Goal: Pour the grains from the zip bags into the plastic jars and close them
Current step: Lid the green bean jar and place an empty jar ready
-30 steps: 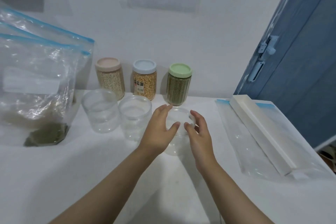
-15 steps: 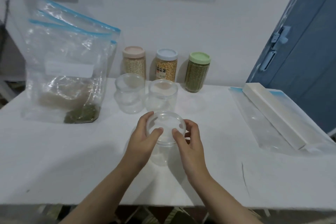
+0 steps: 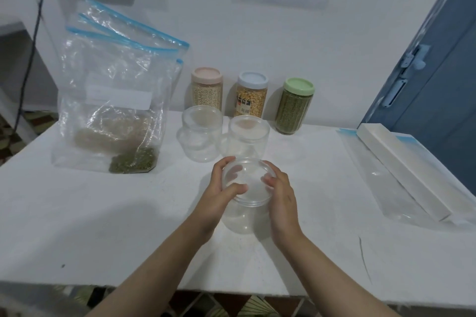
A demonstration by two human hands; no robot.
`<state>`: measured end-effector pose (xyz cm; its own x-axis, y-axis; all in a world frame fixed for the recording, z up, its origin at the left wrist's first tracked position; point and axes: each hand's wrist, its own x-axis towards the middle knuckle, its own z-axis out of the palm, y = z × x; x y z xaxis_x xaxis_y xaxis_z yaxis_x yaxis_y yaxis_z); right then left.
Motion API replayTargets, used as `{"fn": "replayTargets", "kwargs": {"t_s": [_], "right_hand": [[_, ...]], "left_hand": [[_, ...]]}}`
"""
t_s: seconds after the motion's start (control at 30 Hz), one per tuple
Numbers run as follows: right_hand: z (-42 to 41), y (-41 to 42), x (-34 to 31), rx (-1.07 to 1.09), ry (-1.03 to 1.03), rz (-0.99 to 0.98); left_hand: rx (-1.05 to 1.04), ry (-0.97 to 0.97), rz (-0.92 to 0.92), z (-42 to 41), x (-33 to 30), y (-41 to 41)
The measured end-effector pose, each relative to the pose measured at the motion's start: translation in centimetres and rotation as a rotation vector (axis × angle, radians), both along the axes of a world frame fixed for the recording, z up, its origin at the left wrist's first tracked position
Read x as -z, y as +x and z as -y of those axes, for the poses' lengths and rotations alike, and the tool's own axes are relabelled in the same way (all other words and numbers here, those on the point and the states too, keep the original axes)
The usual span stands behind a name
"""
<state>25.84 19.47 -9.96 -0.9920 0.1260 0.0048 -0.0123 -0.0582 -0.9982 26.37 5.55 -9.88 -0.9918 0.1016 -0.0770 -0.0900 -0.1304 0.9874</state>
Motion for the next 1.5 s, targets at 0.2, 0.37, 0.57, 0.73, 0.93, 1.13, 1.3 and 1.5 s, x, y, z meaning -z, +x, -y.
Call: {"fn": "replayTargets", "kwargs": {"t_s": [0.2, 0.37, 0.57, 0.73, 0.93, 1.13, 1.3, 1.5], "right_hand": [[-0.7, -0.6, -0.6, -0.098, 0.076, 0.034], [-1.4, -0.7, -0.7, -0.127, 0.122, 0.003], [-1.8, -0.8, -0.8, -0.088, 0.179, -0.062], [-1.4, 0.3, 0.2, -0.23, 0.261, -0.09], [-2.1, -0.2, -0.3, -0.189, 0.178, -0.101], [-2.2, -0.4, -1.0, -0.293, 0.211, -0.037], [-2.5, -0.5, -0.9, -0.194, 0.146, -0.049], [-2.1, 0.1, -1.1, -0.31, 0.257, -0.027]], "left_hand": [[0.176, -0.243, -0.131, 2.3, 0.3, -0.7], [0.221, -0.434, -0.223, 4.7, -0.4, -1.7], [0.179, -0.396, -0.198, 5.3, -0.4, -1.9], [0.125, -0.347, -0.231, 5.2, -0.2, -1.9], [0.085, -0.392, -0.224, 5.2, 0.1, -1.7], [0.076, -0.356, -0.202, 5.2, 0.0, -1.6], [0.075, -0.288, -0.171, 5.2, 0.2, -1.4], [0.07, -0.28, -0.156, 5.3, 0.2, -1.2]]}}
